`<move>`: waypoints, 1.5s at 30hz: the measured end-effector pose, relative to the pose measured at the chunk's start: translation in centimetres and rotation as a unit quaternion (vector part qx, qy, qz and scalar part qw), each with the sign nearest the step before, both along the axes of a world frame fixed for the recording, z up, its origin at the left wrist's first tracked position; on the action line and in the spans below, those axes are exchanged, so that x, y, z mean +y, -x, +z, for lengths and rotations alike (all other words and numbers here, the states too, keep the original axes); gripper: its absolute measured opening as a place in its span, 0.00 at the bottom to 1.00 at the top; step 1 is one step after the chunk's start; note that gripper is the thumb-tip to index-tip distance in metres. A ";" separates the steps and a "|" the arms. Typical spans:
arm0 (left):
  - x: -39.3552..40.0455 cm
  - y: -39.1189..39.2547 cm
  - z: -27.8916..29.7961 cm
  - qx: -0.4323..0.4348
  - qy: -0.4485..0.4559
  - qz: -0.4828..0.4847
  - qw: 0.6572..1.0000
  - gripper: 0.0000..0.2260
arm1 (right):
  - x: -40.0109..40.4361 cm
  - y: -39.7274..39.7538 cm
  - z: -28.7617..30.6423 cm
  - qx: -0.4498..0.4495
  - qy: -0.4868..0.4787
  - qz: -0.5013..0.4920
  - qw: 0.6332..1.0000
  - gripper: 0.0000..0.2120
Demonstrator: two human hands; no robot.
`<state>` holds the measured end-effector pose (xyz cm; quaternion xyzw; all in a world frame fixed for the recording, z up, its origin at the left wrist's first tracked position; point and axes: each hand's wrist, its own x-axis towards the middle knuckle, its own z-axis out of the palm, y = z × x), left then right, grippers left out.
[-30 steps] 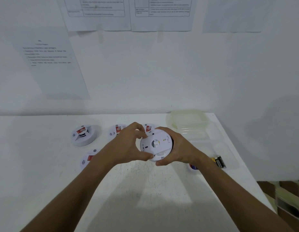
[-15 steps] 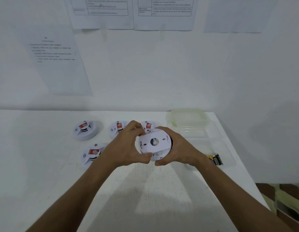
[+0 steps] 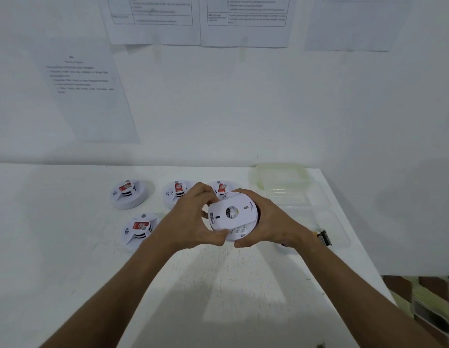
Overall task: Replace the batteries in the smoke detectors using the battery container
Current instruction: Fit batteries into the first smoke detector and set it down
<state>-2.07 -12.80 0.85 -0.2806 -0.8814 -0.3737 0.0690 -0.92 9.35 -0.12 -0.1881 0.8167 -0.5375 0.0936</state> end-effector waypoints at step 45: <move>2.2 0.5 3.1 -0.089 0.143 -0.025 0.985 0.24 | 2.2 -0.3 0.1 0.006 -0.013 -0.021 1.000 0.45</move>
